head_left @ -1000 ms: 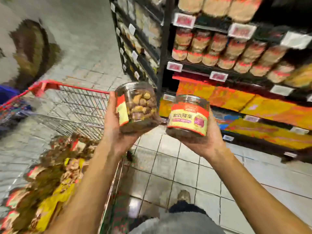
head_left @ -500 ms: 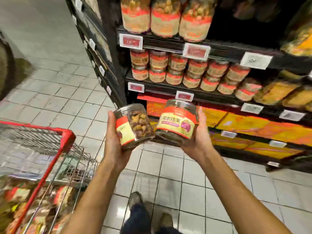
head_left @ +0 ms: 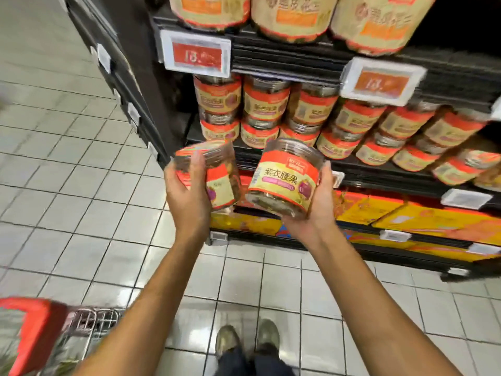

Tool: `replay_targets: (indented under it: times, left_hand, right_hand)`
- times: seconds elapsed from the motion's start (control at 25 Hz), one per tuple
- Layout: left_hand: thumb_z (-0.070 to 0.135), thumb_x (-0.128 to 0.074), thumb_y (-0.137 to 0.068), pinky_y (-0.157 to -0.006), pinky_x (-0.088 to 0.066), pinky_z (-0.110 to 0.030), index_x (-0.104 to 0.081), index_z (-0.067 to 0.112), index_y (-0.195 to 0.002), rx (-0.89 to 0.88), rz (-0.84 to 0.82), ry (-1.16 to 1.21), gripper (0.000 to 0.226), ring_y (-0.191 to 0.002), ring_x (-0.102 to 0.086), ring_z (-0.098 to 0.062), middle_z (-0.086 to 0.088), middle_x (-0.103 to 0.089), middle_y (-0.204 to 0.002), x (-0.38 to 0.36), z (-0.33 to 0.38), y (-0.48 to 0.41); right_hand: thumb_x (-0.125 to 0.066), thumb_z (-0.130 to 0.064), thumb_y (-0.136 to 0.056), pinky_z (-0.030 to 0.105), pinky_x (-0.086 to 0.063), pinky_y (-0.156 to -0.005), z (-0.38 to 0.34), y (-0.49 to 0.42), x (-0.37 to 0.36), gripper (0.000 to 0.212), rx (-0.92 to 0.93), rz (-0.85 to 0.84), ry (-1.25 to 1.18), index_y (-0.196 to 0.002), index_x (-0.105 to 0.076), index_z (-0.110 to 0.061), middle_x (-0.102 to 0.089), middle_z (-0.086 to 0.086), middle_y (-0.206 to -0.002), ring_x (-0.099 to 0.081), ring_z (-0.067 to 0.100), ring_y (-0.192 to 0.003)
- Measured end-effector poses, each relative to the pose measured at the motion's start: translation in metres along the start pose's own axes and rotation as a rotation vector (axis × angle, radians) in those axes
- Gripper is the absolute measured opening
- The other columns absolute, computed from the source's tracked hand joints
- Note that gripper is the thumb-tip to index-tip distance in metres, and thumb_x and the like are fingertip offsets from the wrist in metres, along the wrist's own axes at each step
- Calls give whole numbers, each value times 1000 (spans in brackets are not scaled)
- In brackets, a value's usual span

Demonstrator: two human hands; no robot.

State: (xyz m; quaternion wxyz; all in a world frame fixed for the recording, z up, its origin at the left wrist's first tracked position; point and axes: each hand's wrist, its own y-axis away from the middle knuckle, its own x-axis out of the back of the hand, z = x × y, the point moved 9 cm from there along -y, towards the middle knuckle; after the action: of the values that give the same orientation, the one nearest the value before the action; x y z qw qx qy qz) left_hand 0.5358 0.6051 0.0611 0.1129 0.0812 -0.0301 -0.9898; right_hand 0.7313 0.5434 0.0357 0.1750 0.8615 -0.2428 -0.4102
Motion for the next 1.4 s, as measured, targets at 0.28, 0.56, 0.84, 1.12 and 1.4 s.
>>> replay_targets:
  times: [0.28, 0.56, 0.84, 1.12, 1.4]
  left_hand:
    - [57, -58, -72, -100, -44, -39, -34, -1, -133, -381, 148, -197, 88, -116, -52, -21, -12, -49, -126, -40, -24, -78]
    - [46, -62, -83, -109, -24, -24, -18, -9, -140, -421, 29, -493, 91, -134, -32, -31, -23, -29, -142, -85, -43, -119]
    - [39, -28, -94, -104, -38, -24, -49, 10, -132, -213, -129, -239, 52, -123, -50, -10, -4, -55, -131, -20, -62, -63]
    - [63, -50, -72, -82, -55, -31, -55, 24, -113, -47, -444, -113, 57, -97, -67, -11, 7, -70, -103, -69, -26, -15]
    - [51, -62, -67, -79, -50, -24, -54, 18, -110, -236, -163, -11, 55, -90, -65, -4, 12, -68, -96, -47, -11, -18]
  right_hand:
    - [-30, -62, -90, 31, -58, -59, 17, -74, 15, 60, 24, -23, 35, -86, -75, -22, -75, 1, -82, -72, 18, -75]
    - [-32, -67, -84, 34, -57, -58, 32, -78, 36, 59, -48, -53, 136, -81, -77, -30, -76, 3, -88, -73, 20, -81]
    - [-27, -65, -90, 41, -59, -70, 23, -87, 17, 59, 12, -25, 170, -91, -73, -28, -75, 2, -90, -72, 20, -84]
    - [-24, -58, -94, 31, -55, -89, 18, -70, -41, 51, 250, -133, 492, -92, -69, -33, -72, -14, -101, -66, 5, -99]
    - [-28, -50, -91, 26, -50, -88, -7, -15, -38, 48, 650, -168, 675, -106, -63, -21, -67, -1, -110, -61, 11, -107]
